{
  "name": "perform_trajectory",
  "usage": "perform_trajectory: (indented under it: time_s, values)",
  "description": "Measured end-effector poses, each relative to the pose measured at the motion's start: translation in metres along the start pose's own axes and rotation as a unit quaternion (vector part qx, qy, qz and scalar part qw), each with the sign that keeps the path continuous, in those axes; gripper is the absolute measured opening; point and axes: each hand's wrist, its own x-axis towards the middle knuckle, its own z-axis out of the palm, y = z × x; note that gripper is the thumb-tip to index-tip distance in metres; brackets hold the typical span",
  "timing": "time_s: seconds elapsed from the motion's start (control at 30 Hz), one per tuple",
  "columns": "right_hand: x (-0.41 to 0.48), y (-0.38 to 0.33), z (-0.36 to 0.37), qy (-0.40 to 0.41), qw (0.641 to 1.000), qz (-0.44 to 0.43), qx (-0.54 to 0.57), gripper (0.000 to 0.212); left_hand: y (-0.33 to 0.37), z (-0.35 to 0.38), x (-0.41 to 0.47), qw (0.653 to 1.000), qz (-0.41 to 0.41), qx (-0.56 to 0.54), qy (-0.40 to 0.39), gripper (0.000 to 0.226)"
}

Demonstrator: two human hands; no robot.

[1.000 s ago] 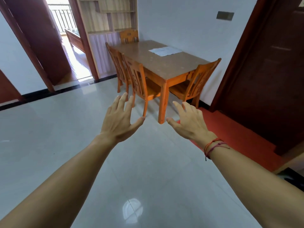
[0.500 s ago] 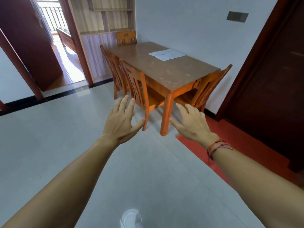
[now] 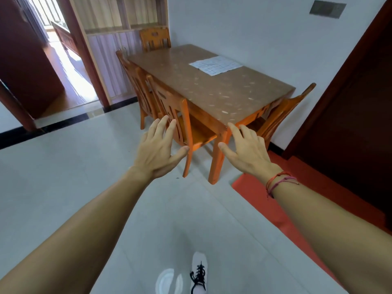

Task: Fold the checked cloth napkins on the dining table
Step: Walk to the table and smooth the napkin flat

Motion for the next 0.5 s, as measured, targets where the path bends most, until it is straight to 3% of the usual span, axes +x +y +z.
perform_trajectory:
  time_s: [0.5]
  values:
    - [0.246, 0.041, 0.05, -0.06, 0.998, 0.012, 0.018, 0.072, -0.072, 0.068, 0.225, 0.999, -0.03, 0.018, 0.002, 0.084]
